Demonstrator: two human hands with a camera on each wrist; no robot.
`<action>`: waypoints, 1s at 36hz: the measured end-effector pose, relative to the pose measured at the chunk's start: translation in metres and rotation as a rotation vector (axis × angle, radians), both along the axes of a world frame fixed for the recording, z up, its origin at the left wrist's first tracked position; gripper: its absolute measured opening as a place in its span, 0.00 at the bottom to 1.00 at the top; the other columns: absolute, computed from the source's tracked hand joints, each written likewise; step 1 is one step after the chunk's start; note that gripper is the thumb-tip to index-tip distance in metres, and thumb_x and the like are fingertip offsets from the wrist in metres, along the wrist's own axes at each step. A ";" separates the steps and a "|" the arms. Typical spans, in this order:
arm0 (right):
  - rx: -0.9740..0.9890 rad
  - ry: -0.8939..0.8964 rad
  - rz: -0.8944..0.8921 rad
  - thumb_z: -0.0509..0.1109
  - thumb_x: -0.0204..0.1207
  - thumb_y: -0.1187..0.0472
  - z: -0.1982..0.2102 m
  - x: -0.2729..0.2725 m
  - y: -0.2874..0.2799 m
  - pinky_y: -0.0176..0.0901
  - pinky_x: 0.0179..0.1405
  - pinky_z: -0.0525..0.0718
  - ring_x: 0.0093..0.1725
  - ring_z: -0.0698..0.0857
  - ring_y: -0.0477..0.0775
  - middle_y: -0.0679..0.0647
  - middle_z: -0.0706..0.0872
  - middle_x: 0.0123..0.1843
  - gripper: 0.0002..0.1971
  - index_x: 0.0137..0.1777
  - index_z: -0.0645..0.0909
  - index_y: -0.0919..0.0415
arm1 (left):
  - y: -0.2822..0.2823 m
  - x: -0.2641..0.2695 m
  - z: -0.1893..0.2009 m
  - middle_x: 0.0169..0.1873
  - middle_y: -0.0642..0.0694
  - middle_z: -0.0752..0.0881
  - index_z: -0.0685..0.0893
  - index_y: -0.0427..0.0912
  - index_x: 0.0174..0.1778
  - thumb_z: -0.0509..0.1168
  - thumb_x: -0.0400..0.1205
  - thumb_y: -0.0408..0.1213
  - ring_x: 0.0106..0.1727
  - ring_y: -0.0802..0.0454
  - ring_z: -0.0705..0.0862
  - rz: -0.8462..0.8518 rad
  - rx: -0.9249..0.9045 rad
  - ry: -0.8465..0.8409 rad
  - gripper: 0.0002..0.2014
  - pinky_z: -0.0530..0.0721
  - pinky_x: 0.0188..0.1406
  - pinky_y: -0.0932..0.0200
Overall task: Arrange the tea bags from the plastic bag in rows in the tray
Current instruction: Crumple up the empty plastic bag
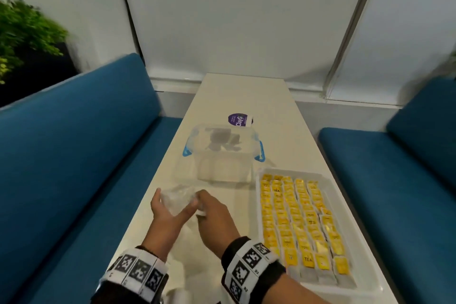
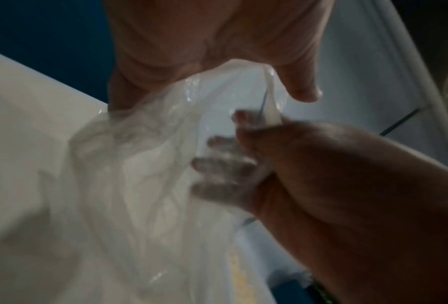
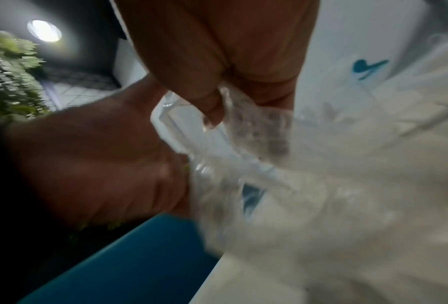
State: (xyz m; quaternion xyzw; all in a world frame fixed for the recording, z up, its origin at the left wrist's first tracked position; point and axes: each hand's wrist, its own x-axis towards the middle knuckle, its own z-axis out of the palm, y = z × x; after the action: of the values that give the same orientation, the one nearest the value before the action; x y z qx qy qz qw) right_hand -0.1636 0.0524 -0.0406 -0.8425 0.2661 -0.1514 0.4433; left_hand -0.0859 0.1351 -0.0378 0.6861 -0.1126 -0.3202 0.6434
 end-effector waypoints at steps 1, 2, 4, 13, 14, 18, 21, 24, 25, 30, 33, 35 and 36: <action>-0.016 -0.025 0.011 0.54 0.77 0.69 0.002 0.001 0.006 0.44 0.54 0.81 0.53 0.82 0.53 0.51 0.84 0.55 0.14 0.55 0.75 0.54 | -0.005 0.000 0.003 0.76 0.44 0.68 0.49 0.62 0.79 0.80 0.50 0.61 0.75 0.43 0.70 0.003 -0.052 0.028 0.65 0.68 0.74 0.37; -0.028 -0.044 0.023 0.54 0.78 0.67 0.003 0.000 0.010 0.48 0.59 0.81 0.57 0.83 0.52 0.51 0.84 0.58 0.16 0.60 0.75 0.54 | -0.010 -0.002 0.008 0.71 0.42 0.74 0.53 0.62 0.79 0.83 0.50 0.56 0.70 0.42 0.75 0.011 -0.101 0.047 0.63 0.70 0.73 0.37; -0.087 -0.066 0.072 0.56 0.79 0.64 0.006 -0.002 0.013 0.48 0.64 0.79 0.62 0.81 0.53 0.53 0.80 0.65 0.18 0.69 0.73 0.54 | -0.018 -0.003 0.014 0.64 0.37 0.80 0.63 0.54 0.76 0.80 0.57 0.48 0.63 0.41 0.80 0.055 -0.193 0.033 0.51 0.75 0.69 0.37; -0.346 -0.321 -0.301 0.52 0.64 0.21 0.019 -0.046 -0.008 0.28 0.70 0.52 0.71 0.55 0.31 0.38 0.60 0.70 0.40 0.75 0.55 0.37 | -0.039 -0.015 0.049 0.54 0.33 0.86 0.77 0.42 0.66 0.61 0.83 0.44 0.50 0.36 0.86 -0.012 -0.443 0.130 0.17 0.85 0.37 0.50; -0.379 -0.300 -0.375 0.51 0.63 0.20 0.020 -0.052 -0.014 0.33 0.70 0.52 0.72 0.54 0.35 0.40 0.59 0.71 0.41 0.76 0.54 0.36 | -0.044 -0.020 0.052 0.55 0.34 0.86 0.76 0.41 0.68 0.61 0.83 0.43 0.50 0.36 0.87 -0.067 -0.468 0.167 0.18 0.86 0.35 0.50; -0.178 -0.318 -0.458 0.66 0.56 0.25 0.034 -0.080 -0.035 0.43 0.75 0.57 0.77 0.52 0.44 0.42 0.52 0.74 0.46 0.71 0.42 0.23 | -0.069 -0.043 0.062 0.60 0.36 0.85 0.69 0.43 0.73 0.62 0.82 0.43 0.57 0.35 0.86 -0.212 -0.504 0.278 0.23 0.88 0.39 0.46; -0.015 -0.388 -0.427 0.80 0.56 0.39 0.049 -0.109 -0.047 0.44 0.74 0.67 0.75 0.62 0.50 0.39 0.54 0.71 0.56 0.71 0.38 0.22 | -0.087 -0.062 0.066 0.54 0.39 0.88 0.74 0.45 0.68 0.59 0.82 0.44 0.46 0.43 0.90 -0.320 -0.458 0.368 0.18 0.88 0.34 0.51; 0.048 -0.447 -0.365 0.84 0.59 0.55 0.059 -0.142 -0.062 0.36 0.69 0.74 0.69 0.73 0.45 0.39 0.68 0.71 0.50 0.71 0.55 0.22 | -0.106 -0.094 0.069 0.40 0.40 0.92 0.82 0.43 0.54 0.56 0.84 0.41 0.35 0.47 0.91 -0.522 -0.403 0.454 0.12 0.88 0.25 0.57; 0.044 -0.475 -0.330 0.84 0.60 0.60 0.062 -0.145 -0.062 0.30 0.65 0.75 0.66 0.76 0.40 0.38 0.73 0.68 0.44 0.68 0.64 0.26 | -0.109 -0.097 0.067 0.38 0.40 0.91 0.83 0.41 0.53 0.56 0.84 0.40 0.33 0.47 0.91 -0.562 -0.395 0.462 0.12 0.87 0.24 0.58; -0.114 -0.493 -0.444 0.77 0.60 0.59 0.063 -0.196 -0.083 0.24 0.51 0.75 0.49 0.80 0.35 0.36 0.83 0.47 0.19 0.45 0.77 0.37 | -0.144 -0.156 0.057 0.45 0.39 0.90 0.79 0.36 0.64 0.61 0.82 0.42 0.38 0.48 0.91 -0.648 -0.294 0.397 0.18 0.86 0.27 0.60; -0.218 -0.437 -0.532 0.76 0.62 0.62 0.055 -0.237 -0.105 0.26 0.48 0.76 0.46 0.79 0.35 0.34 0.79 0.42 0.16 0.40 0.75 0.40 | -0.171 -0.193 0.051 0.57 0.42 0.84 0.65 0.47 0.72 0.65 0.81 0.40 0.45 0.49 0.87 -0.596 -0.216 0.182 0.24 0.83 0.34 0.55; -0.316 -0.387 -0.601 0.75 0.65 0.62 0.047 -0.268 -0.119 0.29 0.44 0.76 0.44 0.77 0.37 0.36 0.75 0.41 0.16 0.43 0.73 0.43 | -0.192 -0.220 0.047 0.56 0.46 0.81 0.64 0.51 0.70 0.64 0.81 0.35 0.45 0.55 0.82 -0.598 -0.218 -0.004 0.23 0.79 0.36 0.61; -0.366 -0.352 -0.644 0.73 0.66 0.62 0.043 -0.284 -0.127 0.31 0.41 0.75 0.42 0.76 0.39 0.37 0.73 0.41 0.16 0.44 0.71 0.43 | -0.203 -0.236 0.045 0.55 0.48 0.81 0.67 0.51 0.68 0.64 0.82 0.33 0.44 0.58 0.81 -0.634 -0.208 -0.075 0.21 0.78 0.35 0.65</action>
State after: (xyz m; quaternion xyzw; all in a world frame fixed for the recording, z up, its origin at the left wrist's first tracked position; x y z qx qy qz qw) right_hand -0.4473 -0.0750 0.0021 -0.7423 0.4048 -0.4692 0.2549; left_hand -0.3220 -0.0681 0.0069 0.5588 -0.3762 -0.4658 0.5739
